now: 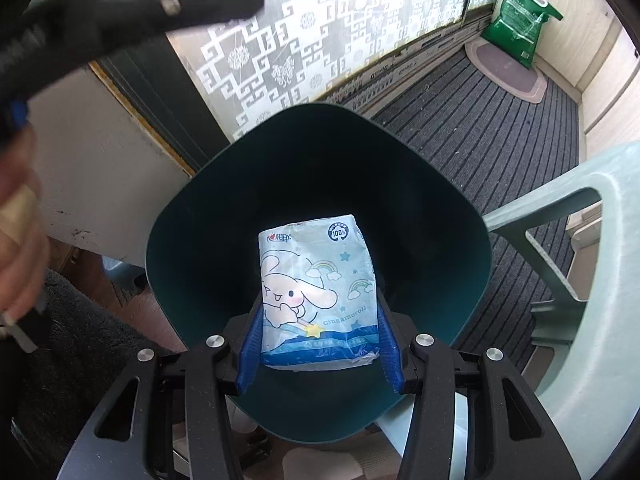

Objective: Collect trash
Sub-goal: 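Open the left gripper over the bin while the right gripper lowers the tissue pack and opens, then move both grippers back over the stool, right gripper toward the white jar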

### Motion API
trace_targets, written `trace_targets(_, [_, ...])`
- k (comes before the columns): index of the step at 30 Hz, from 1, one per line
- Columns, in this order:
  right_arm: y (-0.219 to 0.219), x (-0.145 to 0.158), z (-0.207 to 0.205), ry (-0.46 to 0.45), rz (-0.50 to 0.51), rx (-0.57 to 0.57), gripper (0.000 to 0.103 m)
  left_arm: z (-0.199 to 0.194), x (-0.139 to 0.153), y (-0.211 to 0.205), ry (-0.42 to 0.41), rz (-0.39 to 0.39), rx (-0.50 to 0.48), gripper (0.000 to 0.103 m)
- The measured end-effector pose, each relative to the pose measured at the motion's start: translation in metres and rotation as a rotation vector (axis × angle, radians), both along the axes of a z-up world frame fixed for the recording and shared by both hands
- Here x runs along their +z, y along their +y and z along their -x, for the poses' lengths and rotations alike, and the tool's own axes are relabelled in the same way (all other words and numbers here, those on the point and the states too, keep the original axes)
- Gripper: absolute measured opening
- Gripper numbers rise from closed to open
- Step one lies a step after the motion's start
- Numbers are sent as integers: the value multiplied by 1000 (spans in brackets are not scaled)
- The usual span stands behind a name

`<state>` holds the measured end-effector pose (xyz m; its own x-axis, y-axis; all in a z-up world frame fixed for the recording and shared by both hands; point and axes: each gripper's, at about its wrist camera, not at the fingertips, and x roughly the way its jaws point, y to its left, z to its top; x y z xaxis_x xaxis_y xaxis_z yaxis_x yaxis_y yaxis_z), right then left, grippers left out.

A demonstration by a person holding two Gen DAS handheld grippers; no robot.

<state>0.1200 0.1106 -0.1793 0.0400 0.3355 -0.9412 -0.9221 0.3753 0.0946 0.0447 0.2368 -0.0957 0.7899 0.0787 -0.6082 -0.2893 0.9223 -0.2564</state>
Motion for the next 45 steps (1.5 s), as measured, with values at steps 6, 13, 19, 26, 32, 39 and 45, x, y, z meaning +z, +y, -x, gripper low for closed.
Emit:
trace_targets(6, [2,-17,0,20,35,6,51,7,24,-5,-101,26,-11,18])
trace_targets(13, [2,-22,9,15,33,21,63,13,47,-18,-199,-5,-19,18])
trace_targets(19, [-2,0,11,18,-40,48,63,26,71,-27,-309,-32,-8,23])
trace_targets(26, [-17,66,16,-67,-259,69,51,36,85,-29,-405,35,-11,27])
trace_targets(32, [-41,115,6,-181,-355,26,51,37,97,-44,-463,26,-43,32])
trace_targets(39, [-85,144,-26,-264,-407,-67,51,21,100,-69,-450,22,-99,33])
trace_targets(45, [-126,169,-64,-354,-426,-142,51,2,99,-95,-405,9,-154,33])
